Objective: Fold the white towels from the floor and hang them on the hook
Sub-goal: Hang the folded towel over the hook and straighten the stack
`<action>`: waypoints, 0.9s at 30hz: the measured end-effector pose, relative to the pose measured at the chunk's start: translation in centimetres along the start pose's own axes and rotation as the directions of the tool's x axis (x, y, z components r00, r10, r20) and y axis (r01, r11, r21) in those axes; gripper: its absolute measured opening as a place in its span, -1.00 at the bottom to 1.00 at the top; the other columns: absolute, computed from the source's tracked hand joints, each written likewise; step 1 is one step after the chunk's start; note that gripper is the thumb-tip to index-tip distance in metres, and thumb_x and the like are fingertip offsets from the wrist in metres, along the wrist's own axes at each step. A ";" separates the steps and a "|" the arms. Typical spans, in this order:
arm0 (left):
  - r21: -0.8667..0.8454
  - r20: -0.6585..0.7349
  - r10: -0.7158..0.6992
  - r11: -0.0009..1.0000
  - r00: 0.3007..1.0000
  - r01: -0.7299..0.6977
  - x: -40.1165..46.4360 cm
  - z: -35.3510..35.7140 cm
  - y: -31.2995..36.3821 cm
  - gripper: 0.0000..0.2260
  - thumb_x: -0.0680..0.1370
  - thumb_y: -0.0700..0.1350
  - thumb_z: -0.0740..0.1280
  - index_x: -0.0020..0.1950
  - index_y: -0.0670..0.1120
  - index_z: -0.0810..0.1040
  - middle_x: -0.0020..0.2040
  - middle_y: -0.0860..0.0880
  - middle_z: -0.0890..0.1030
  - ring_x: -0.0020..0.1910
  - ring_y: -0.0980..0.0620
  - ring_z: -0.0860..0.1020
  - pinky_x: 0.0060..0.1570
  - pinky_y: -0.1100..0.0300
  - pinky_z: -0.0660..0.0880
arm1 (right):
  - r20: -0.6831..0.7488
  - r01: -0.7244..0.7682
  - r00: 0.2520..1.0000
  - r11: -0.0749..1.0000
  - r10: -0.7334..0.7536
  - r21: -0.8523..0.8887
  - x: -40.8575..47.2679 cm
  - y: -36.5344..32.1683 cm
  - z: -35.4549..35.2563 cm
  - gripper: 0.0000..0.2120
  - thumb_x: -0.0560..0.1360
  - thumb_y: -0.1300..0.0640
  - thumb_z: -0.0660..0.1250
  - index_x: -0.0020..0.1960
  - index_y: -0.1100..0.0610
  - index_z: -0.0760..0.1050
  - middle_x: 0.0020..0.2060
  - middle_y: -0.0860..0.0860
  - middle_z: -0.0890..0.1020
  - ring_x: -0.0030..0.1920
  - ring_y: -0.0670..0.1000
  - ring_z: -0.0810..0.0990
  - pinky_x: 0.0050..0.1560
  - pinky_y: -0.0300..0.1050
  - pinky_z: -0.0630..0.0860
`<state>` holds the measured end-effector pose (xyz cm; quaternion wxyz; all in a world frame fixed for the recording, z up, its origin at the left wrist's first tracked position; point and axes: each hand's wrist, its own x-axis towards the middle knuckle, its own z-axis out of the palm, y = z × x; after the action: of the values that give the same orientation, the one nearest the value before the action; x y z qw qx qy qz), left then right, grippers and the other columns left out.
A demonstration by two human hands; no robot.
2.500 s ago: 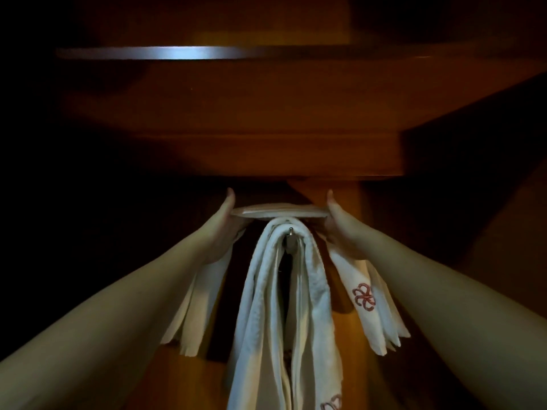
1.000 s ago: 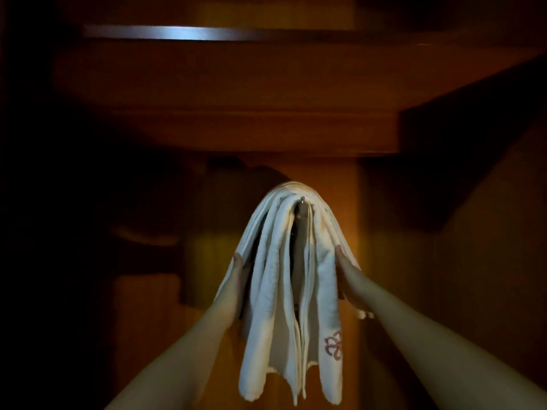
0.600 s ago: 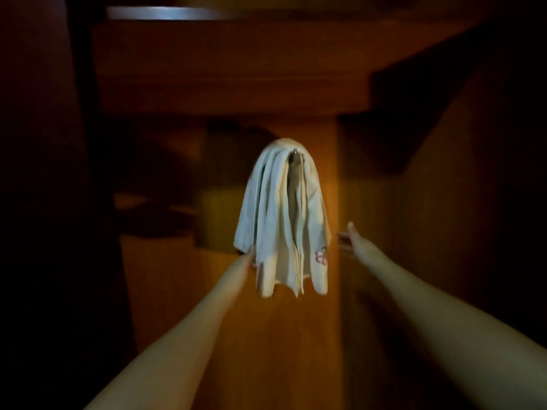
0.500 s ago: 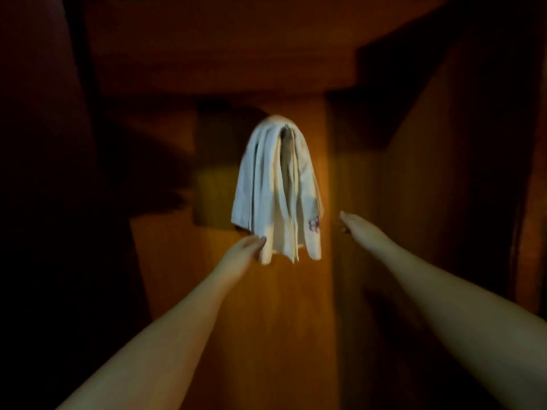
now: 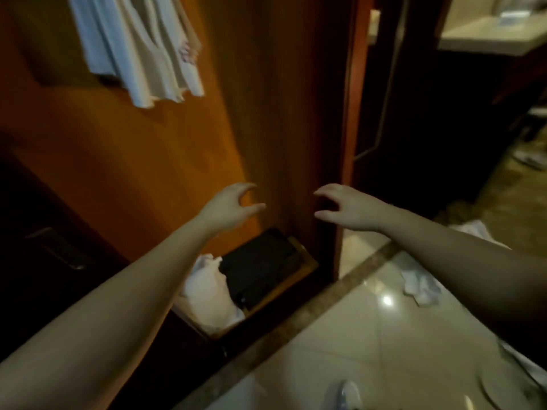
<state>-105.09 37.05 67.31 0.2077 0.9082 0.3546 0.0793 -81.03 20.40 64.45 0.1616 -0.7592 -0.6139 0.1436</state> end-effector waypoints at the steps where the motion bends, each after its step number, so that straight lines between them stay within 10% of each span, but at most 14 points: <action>1: 0.029 0.051 0.019 0.999 0.999 -0.020 -0.1 2.1 0.8 -0.41 0.59 0.19 0.32 0.56 0.02 0.28 0.56 -0.04 0.31 0.47 -0.08 0.36 0.38 0.01 0.34 | 0.006 -0.033 0.999 0.999 0.033 -0.013 -2.0 1.5 1.1 -0.35 0.57 -0.29 0.24 0.55 -0.01 0.28 0.53 -0.02 0.32 0.51 0.01 0.30 0.50 0.02 0.25; 12: 0.013 0.440 0.126 0.989 0.889 -0.147 5.1 24.6 14.1 -0.39 0.58 0.18 0.34 0.57 -0.01 0.30 0.56 0.00 0.31 0.50 -0.03 0.32 0.41 -0.02 0.35 | 0.109 -0.478 0.877 0.873 0.468 0.094 -18.1 20.5 11.5 -0.36 0.55 -0.22 0.33 0.51 0.08 0.36 0.47 0.04 0.41 0.45 0.12 0.38 0.46 0.03 0.30; 27: 0.091 0.762 0.049 0.979 0.645 -0.182 19.4 49.9 32.4 -0.43 0.59 0.10 0.35 0.55 -0.06 0.34 0.55 -0.03 0.32 0.50 -0.04 0.32 0.39 0.13 0.27 | 0.440 -0.813 0.551 0.575 0.709 0.092 -27.9 49.8 13.9 -0.36 0.58 -0.27 0.22 0.53 0.07 0.30 0.48 0.04 0.38 0.45 0.10 0.37 0.39 0.01 0.35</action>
<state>-56.51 12.71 36.35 0.2577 0.8928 0.1823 -0.3214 -48.44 -15.61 31.42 0.0759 -0.8792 -0.2096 0.4210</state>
